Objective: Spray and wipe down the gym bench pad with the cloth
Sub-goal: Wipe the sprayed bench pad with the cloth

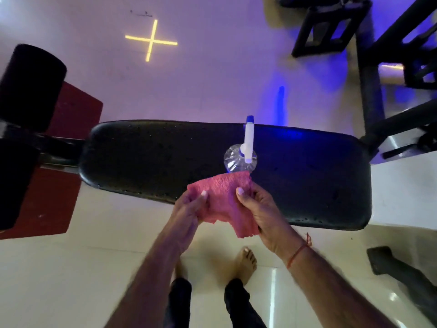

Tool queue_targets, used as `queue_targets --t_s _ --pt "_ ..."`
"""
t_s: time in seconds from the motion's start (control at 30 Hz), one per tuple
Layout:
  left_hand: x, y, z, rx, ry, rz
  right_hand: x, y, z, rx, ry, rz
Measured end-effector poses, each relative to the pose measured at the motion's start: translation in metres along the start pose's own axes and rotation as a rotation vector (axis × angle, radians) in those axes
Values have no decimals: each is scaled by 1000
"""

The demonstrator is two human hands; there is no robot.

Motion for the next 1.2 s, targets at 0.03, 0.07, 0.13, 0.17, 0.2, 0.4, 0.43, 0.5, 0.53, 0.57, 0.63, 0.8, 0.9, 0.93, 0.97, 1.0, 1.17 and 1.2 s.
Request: queue_targets --t_s 0.03,0.07,0.13,0.17,0.2,0.4,0.43,0.5,0.53,0.57,0.63,0.8,0.9,0.93,0.97,1.0,1.17,1.2 --pt "1 -9 18 17 -45 -64 4 -3 -12 -66 -7 30" --pt "1 -18 34 69 -96 -142 8 -4 -23 -136 -2 69" --pt "1 -40 68 273 -199 -321 19 -8 -52 -296 3 150" --pt "1 -50 84 395 -248 -401 25 -8 -66 -391 -15 199" --pt "1 -61 97 503 -299 -472 31 -7 -82 -488 -40 264" --pt "11 -103 167 621 -489 -564 49 -5 -184 -909 -72 616" --pt "16 -109 181 572 -501 -518 53 -6 -201 -943 -62 647" --pt "31 -116 201 463 -458 -371 63 -6 -231 -979 -50 668" --pt "38 -121 209 419 -426 -301 71 -5 -245 -980 -41 662" --pt "45 -128 215 412 -417 -264 78 -3 -256 -976 -33 651" --pt "60 -153 234 475 -483 -290 97 1 -282 -969 -16 637" --pt "99 -201 274 738 -681 -453 147 6 -337 -985 30 620" --pt "130 -203 266 1282 -691 -530 162 1 -331 -1249 -70 737" --pt "143 -199 255 1427 -625 -571 165 -3 -322 -1353 -90 772" --pt "156 -192 244 1520 -539 -615 170 -10 -311 -1450 -71 776" --pt "168 -184 234 1569 -474 -650 175 -20 -300 -1539 -20 766" --pt "200 -175 231 1546 -653 -658 191 -47 -276 -1738 70 820" --pt "202 -175 231 1555 -670 -669 192 -48 -276 -1722 53 833"
Point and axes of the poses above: each hand's wrist, its own x-axis towards the middle knuckle, its own z-axis out of the back of the hand, y = z × x, the point moved 7 cm from there along x, towards the middle knuckle, and after that the axes turned 8 degrees about -y, right-handed, at the moved point
